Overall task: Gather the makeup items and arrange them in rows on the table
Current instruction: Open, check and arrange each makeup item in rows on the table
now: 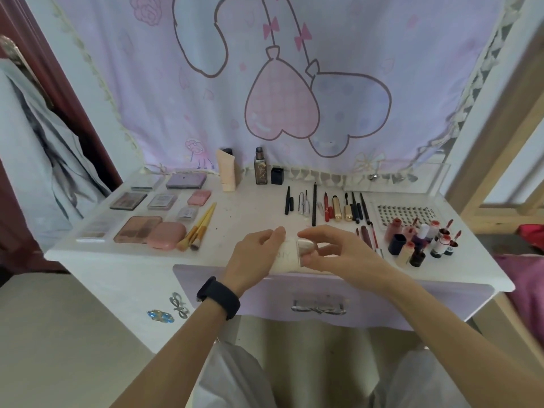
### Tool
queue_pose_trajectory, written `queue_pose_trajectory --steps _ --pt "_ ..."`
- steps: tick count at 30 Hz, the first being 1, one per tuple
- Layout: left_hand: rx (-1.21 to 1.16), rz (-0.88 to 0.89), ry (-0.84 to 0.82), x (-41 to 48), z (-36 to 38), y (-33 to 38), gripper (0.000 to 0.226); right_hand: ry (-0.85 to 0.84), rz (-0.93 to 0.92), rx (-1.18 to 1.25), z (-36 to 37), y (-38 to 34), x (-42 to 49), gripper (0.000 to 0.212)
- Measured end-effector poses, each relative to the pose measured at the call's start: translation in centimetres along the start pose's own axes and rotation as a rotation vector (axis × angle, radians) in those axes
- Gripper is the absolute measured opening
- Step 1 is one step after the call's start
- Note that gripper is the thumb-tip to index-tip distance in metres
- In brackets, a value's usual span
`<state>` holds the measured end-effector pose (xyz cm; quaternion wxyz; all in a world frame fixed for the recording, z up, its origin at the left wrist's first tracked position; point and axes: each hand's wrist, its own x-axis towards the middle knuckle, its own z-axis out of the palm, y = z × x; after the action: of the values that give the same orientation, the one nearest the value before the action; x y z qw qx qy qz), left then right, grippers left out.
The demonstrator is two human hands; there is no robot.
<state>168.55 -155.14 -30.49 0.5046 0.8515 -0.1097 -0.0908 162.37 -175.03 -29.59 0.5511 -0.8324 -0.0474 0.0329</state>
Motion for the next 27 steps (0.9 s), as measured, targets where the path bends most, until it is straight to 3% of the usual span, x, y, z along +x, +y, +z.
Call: queue_pose_trajectory --steps 4,8,11,17,20,24,27 --pt "0.036 0.02 0.012 0.1 0.1 0.0 0.049 0.001 0.055 -0.003 -0.1 -0.3 0.4 0.037" --pt "0.03 -0.011 -0.001 0.3 -0.4 -0.2 0.047 -0.028 -0.009 0.04 -0.1 -0.3 0.4 0.017" --pt "-0.086 -0.119 -0.037 0.6 -0.8 -0.1 0.044 -0.004 -0.079 0.04 0.4 -0.3 0.7 0.018" --pt "-0.487 -0.348 -0.248 0.9 -1.9 -0.4 0.043 0.133 -0.382 -0.319 1.6 -0.6 0.9 0.024" --pt "-0.598 -0.423 -0.365 1.1 -2.5 -0.9 0.04 0.128 -0.406 -0.319 1.8 -1.1 1.2 0.024" --pt "-0.769 -0.372 -0.474 1.0 -3.0 -1.6 0.033 0.107 -0.409 -0.264 2.0 -1.5 1.8 0.024" --pt "-0.808 -0.225 -0.535 0.7 -3.4 -2.1 0.061 0.118 -0.262 -0.103 1.5 -1.7 2.5 0.021"
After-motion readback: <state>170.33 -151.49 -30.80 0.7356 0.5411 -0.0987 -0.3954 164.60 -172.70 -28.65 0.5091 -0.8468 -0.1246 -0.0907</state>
